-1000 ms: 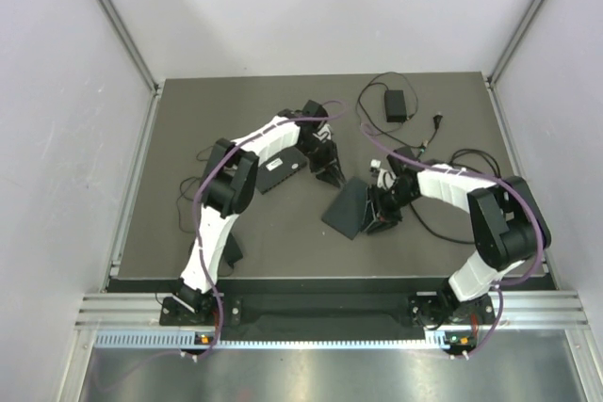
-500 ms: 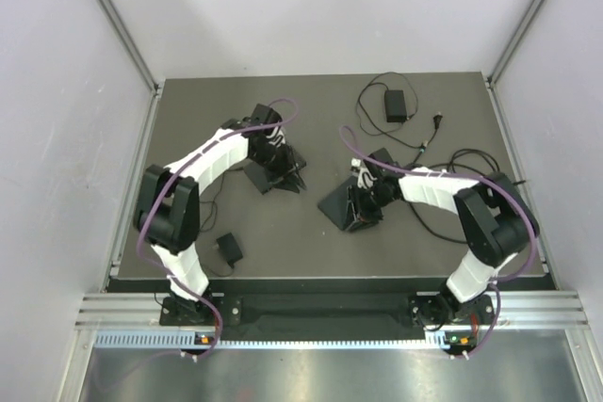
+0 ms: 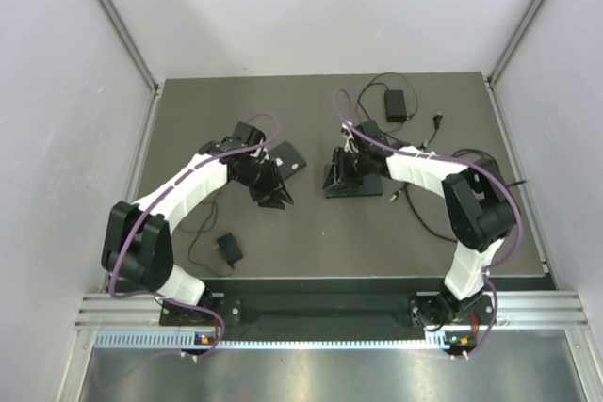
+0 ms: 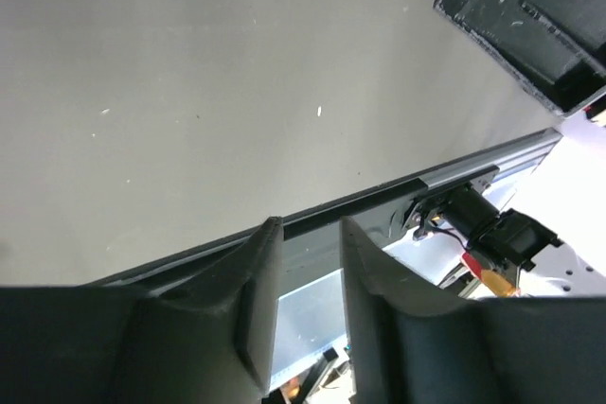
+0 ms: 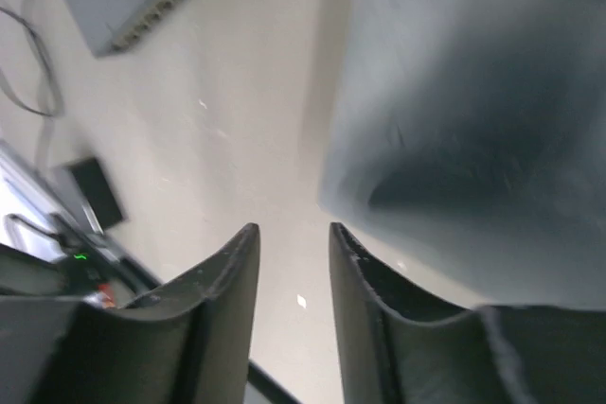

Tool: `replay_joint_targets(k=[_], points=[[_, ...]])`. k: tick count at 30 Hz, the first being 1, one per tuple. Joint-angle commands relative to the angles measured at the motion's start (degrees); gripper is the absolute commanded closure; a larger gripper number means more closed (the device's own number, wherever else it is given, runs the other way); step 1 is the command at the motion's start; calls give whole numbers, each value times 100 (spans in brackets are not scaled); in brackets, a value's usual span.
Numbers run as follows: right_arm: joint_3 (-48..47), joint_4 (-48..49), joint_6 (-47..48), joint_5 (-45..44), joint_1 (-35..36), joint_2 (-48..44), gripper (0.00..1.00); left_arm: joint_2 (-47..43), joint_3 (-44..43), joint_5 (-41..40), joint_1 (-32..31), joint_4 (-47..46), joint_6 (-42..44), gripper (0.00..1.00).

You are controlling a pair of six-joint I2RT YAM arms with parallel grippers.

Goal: Pull the plug from the switch port

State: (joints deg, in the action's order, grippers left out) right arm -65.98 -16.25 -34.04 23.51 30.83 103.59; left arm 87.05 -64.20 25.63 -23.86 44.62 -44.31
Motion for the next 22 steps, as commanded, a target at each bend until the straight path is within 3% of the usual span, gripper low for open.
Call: replay_joint_targets(k=[1,3,5,6,7,8,16,19,22], points=[[382,-203,529,-538,256,-742,63,-529,364,108,30,-436,-174,59],[848,-361,600,-733,301,-1243,54,-662,724,275,30,-873,-314,51],[1305,-449,644,-961,301,-1727,38,-855,1137,487,30,-1209,-437,48],[1428,-519,671,-1066,301,-1894,28,-899,1251,539,30,-1454,-542,46],[1517,-606,662,-1450,310,-2200,11,-987,1366,549,30,-1569,-578,46],[1683,-677,645,-1602,301,-2359,1,-1031,1576,618,30,-1675,-630,45],[1913,-994,83,-1947,301,-3090,0,-1602,2535,891,30,-2887,-1193,44],[2507,-436,-111,-1920,318,-3431,0,-1988,3209,1049,30,-3739,-1351,42],[3010,191,-366,-2086,310,-3984,0,-2411,3790,1391,21,-5240,-1667,40]])
